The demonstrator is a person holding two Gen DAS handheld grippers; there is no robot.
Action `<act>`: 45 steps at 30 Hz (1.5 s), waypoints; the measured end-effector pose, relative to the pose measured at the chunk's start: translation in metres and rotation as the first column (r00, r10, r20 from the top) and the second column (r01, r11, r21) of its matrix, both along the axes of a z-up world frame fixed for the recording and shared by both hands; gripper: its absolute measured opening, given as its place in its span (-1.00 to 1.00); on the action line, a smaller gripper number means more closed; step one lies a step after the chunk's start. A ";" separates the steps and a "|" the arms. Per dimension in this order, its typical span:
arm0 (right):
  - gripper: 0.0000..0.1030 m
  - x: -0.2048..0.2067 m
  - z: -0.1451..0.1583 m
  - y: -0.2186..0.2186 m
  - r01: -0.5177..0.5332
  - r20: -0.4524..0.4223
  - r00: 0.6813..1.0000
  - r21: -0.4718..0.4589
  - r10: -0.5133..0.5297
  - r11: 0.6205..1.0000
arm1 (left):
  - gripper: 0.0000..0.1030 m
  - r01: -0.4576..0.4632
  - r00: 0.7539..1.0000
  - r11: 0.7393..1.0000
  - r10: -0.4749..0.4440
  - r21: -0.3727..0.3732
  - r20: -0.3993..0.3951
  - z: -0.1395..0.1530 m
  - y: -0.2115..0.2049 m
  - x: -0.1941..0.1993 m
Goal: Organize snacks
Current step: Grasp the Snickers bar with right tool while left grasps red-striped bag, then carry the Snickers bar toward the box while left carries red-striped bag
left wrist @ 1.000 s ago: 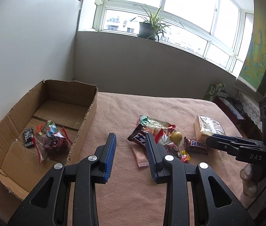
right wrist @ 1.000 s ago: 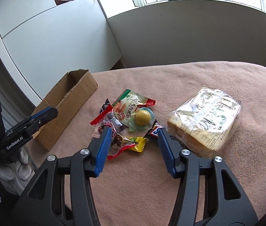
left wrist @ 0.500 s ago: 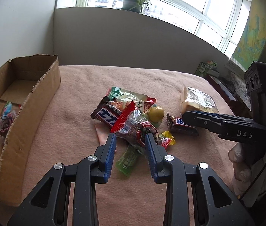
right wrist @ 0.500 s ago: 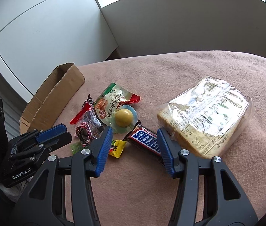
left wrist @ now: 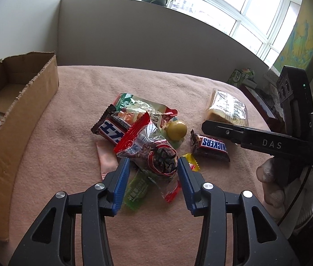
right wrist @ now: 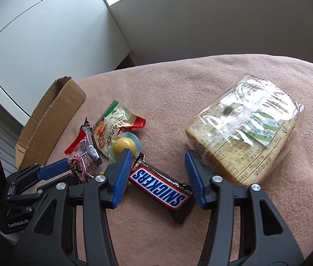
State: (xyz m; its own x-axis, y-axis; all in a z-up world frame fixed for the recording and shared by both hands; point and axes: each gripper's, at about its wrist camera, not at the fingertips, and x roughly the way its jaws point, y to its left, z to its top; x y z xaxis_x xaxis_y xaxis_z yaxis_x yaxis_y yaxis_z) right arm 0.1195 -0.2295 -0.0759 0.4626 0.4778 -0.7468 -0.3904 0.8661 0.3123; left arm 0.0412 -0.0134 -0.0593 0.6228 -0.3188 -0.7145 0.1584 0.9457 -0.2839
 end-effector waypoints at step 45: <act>-0.40 -0.028 0.006 0.004 -0.014 0.054 0.998 -0.116 0.020 0.993 | -0.24 -0.026 0.996 0.992 0.015 0.125 0.085 0.003 -0.009 -0.002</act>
State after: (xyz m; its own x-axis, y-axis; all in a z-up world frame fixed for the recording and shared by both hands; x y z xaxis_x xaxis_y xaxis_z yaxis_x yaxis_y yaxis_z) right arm 0.0912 -0.2257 -0.0699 0.4969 0.3981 -0.7711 -0.4189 0.8882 0.1886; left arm 0.0392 -0.0228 -0.0559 0.6875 -0.2163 -0.6932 0.1571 0.9763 -0.1489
